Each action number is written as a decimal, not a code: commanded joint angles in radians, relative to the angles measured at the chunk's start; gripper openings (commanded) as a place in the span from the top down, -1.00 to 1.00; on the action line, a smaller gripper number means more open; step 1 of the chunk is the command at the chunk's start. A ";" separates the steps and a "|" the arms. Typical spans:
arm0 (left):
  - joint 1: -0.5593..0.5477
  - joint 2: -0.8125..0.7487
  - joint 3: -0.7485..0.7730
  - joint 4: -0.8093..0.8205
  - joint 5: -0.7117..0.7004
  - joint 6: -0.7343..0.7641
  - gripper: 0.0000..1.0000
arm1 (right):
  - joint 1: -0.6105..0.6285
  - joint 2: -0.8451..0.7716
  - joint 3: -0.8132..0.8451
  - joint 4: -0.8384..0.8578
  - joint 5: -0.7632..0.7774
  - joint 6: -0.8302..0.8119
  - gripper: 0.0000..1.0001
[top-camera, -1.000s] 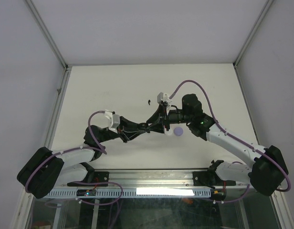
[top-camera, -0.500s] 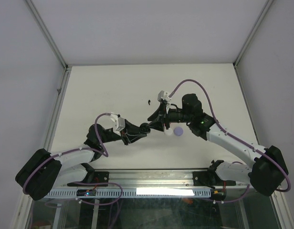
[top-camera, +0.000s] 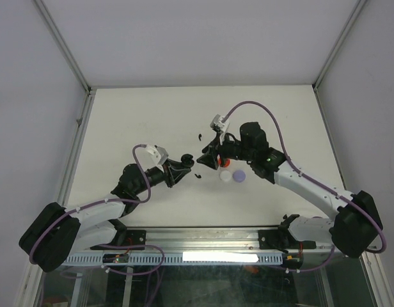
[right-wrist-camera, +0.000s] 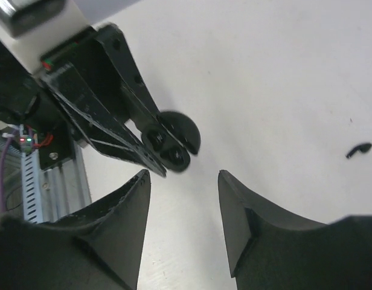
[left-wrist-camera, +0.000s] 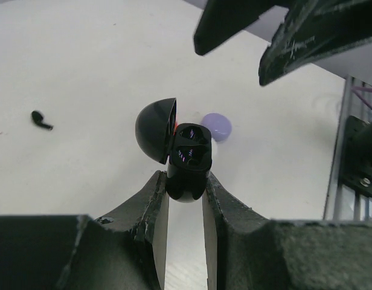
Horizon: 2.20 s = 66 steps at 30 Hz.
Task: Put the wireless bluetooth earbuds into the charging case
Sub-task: Open the charging case, then pick up the earbud from the center of the board.
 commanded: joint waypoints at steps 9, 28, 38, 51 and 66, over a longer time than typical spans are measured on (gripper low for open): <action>0.102 -0.048 -0.038 -0.044 -0.303 -0.101 1.00 | 0.072 0.250 0.037 -0.068 0.355 0.072 -0.01; 0.104 -0.132 -0.066 -0.090 -0.445 -0.095 1.00 | 0.153 0.630 0.293 -0.207 0.410 0.061 0.03; 0.105 -0.117 -0.058 -0.092 -0.426 -0.094 1.00 | 0.198 0.683 0.352 -0.349 0.398 0.010 0.06; 0.105 -0.120 -0.055 -0.099 -0.418 -0.090 1.00 | 0.243 0.650 0.376 -0.537 0.426 -0.033 0.09; 0.105 -0.126 -0.057 -0.102 -0.426 -0.095 1.00 | 0.267 0.449 0.256 -0.414 0.719 0.128 0.19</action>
